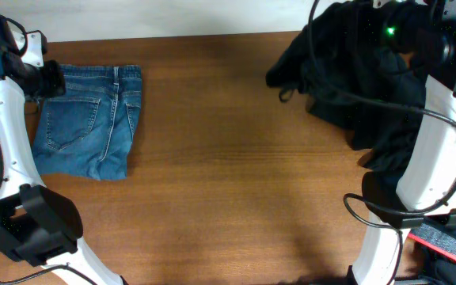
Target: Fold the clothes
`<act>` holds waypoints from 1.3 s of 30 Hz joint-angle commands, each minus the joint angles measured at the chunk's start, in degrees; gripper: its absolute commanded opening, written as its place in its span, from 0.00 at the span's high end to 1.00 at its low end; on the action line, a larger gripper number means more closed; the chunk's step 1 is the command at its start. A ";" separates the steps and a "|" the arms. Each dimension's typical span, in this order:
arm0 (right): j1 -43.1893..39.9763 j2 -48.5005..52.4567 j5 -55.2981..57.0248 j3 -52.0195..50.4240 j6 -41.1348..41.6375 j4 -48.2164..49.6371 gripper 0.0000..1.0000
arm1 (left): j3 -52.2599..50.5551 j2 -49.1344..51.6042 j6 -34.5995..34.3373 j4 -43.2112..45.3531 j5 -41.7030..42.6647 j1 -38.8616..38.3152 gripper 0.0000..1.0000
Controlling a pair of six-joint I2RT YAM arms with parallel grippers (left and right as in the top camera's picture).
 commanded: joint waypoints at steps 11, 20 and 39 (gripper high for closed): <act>-0.22 -12.02 5.20 -3.17 4.66 -2.82 0.96 | 0.26 0.13 0.72 1.90 0.98 0.20 0.66; -0.22 -25.07 0.39 -13.57 7.45 -2.82 0.96 | 0.26 0.13 0.72 1.86 0.98 0.20 0.66; 0.48 -20.33 0.00 -25.66 -5.81 6.56 0.96 | 0.26 0.13 0.72 2.86 0.59 0.20 0.66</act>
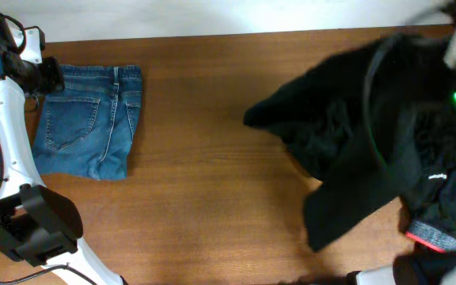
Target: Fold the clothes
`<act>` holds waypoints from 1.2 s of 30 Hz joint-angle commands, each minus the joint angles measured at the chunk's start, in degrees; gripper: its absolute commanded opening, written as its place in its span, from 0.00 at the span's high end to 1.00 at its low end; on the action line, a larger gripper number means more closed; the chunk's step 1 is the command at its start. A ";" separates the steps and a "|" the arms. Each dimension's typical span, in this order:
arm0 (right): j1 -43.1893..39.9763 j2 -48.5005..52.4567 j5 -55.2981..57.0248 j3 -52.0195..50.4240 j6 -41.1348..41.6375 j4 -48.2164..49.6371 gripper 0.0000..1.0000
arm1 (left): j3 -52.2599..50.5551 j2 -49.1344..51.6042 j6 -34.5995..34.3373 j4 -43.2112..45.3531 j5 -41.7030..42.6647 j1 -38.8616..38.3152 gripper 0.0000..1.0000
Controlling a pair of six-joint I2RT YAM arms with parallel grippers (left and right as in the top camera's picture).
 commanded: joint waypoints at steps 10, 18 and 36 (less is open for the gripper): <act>16.81 33.64 -21.00 -1.95 -31.43 -8.63 0.96 | 0.26 0.13 0.72 0.28 0.61 0.20 0.66; 29.88 40.70 -20.92 -2.32 -33.68 -8.66 0.96 | 0.26 0.13 0.72 0.35 0.59 0.20 0.66; 35.52 32.17 14.19 -3.17 -17.00 12.52 0.96 | 0.26 0.13 0.70 1.14 0.63 -0.02 0.65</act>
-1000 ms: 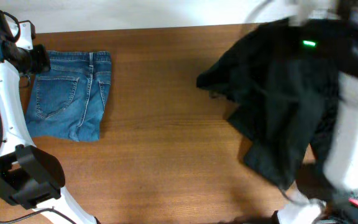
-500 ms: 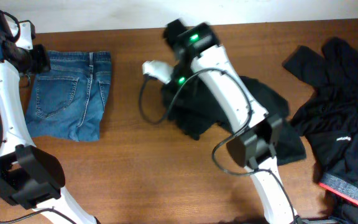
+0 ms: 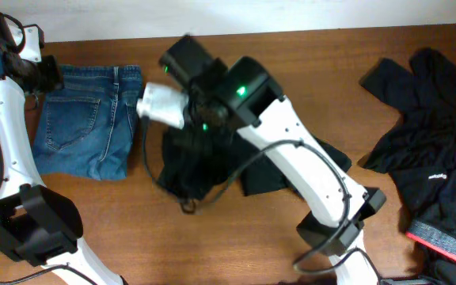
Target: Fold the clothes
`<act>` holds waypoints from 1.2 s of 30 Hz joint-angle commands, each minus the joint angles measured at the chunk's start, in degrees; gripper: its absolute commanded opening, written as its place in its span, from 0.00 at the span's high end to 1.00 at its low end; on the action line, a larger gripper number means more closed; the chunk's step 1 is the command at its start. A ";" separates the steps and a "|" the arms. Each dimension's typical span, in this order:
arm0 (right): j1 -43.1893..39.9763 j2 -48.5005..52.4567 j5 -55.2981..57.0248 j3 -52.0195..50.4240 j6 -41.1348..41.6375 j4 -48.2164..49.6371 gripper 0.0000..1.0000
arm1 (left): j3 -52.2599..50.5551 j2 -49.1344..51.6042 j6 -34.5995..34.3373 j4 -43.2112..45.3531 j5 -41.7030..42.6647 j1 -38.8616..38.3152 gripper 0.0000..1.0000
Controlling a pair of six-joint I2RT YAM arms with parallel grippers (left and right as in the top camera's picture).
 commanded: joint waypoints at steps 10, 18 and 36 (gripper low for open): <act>-24.87 7.74 -3.39 -0.35 30.77 18.16 0.01 | 0.26 0.13 0.72 -1.27 0.66 -0.92 0.65; -28.52 7.67 -4.35 -0.35 28.65 1.31 0.01 | 0.26 0.20 0.74 -1.05 0.66 -3.28 0.61; -28.11 7.65 -4.37 -0.35 27.52 -5.53 0.04 | 0.26 25.51 3.45 6.45 10.56 -4.09 0.86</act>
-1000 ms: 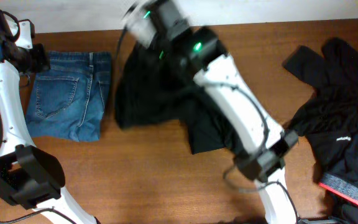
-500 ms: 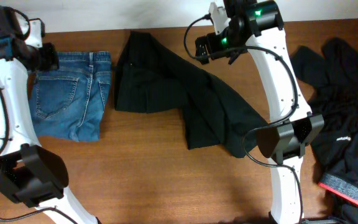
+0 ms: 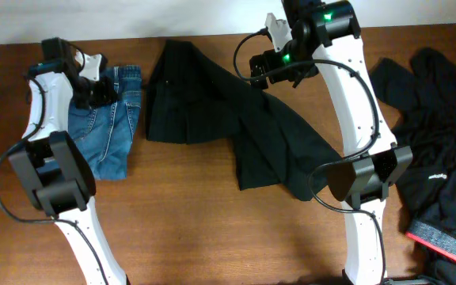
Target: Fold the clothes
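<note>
A black garment [image 3: 212, 111] lies spread over the middle of the table, one part reaching toward the front right. My right gripper [image 3: 261, 70] hovers at its upper right edge; whether its fingers pinch the cloth does not show. A folded pair of blue jeans [image 3: 105, 131] lies at the far left. My left gripper [image 3: 89, 89] is over the top of the jeans, and its fingers are too dark and small to read.
A heap of dark clothes [image 3: 434, 150] lies at the right edge, with a red and grey item [image 3: 442, 237] at its front. The right arm's base [image 3: 362, 178] stands on the table beside the spread garment. The table's back edge [image 3: 212, 36] runs behind the garment.
The black garment was bunched under the right arm beside the jeans and now lies spread out. The right gripper has moved right and back. The left gripper has moved onto the jeans.
First the right gripper was in the dark heap at the back right and the left gripper was at the jeans' left corner. Then a black garment hung out over the table's right half. Then it was bunched beside the jeans. Now it lies spread mid-table.
</note>
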`<act>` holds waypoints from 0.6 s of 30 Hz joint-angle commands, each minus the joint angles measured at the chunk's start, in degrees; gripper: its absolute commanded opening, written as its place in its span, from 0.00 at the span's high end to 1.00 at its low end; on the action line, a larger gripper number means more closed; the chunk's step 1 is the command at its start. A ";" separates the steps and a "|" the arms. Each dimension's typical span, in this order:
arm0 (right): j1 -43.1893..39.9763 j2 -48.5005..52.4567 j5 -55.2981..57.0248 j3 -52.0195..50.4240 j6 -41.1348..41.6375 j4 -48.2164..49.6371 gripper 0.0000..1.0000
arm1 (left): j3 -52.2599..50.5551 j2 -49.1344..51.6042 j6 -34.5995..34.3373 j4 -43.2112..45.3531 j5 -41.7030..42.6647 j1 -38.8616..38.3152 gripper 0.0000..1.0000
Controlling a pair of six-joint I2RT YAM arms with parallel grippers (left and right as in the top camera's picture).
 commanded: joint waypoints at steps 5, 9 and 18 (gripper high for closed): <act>0.50 -1.07 -0.90 0.42 -0.70 -0.96 0.04 | 0.11 3.50 -2.34 -1.62 -17.59 3.93 0.86; 0.50 -1.07 -0.90 0.42 -0.70 -1.29 0.03 | 0.11 3.50 -4.76 -3.17 -17.55 8.57 0.86; 0.50 -1.07 -0.92 0.42 -0.70 -1.38 0.03 | 0.13 3.30 -1.77 -6.43 -9.94 13.53 0.83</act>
